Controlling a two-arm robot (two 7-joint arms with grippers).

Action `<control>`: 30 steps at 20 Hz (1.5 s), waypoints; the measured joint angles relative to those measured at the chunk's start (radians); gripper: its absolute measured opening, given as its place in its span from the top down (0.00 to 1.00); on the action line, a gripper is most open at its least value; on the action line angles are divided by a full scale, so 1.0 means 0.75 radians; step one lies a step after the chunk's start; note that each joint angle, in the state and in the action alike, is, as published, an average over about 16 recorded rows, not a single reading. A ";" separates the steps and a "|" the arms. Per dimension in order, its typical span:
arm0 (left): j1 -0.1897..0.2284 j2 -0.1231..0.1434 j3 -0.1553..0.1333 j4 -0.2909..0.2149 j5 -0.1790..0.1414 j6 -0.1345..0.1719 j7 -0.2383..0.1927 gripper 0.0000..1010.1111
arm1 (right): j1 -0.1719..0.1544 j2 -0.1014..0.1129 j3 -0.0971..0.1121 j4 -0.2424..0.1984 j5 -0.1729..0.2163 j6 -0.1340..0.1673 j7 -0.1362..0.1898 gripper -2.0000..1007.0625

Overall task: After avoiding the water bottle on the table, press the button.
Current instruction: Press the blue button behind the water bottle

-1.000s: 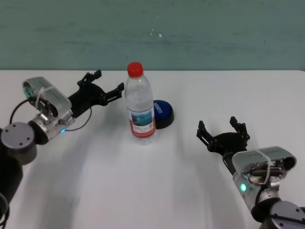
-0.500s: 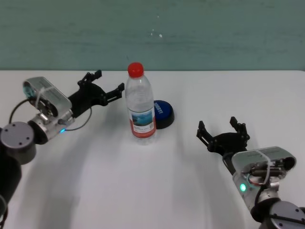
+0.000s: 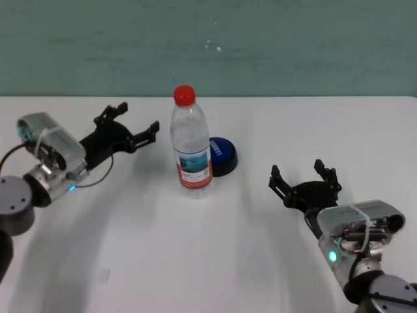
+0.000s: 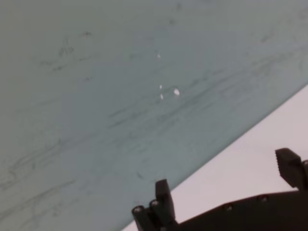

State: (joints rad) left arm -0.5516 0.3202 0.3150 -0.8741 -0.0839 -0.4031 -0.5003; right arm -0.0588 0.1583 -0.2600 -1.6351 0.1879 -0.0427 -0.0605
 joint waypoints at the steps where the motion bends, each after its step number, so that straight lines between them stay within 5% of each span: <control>1: 0.018 0.012 -0.004 -0.028 0.000 0.009 0.004 0.01 | 0.000 0.000 0.000 0.000 0.000 0.000 0.000 0.00; 18: 0.446 0.229 -0.128 -0.586 0.000 0.140 0.098 0.01 | 0.000 0.000 0.000 0.000 0.000 0.000 0.000 0.00; 24: 0.596 0.259 -0.170 -0.762 0.016 0.176 0.134 0.01 | 0.000 0.000 0.000 0.000 0.000 0.000 0.000 0.00; 30: 0.698 0.248 -0.169 -0.890 0.048 0.206 0.158 0.01 | 0.000 0.000 0.000 0.000 0.000 0.000 0.000 0.00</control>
State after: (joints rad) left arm -0.0280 0.5061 0.1884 -1.5414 -0.0481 -0.2484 -0.3815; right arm -0.0588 0.1583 -0.2600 -1.6351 0.1879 -0.0427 -0.0606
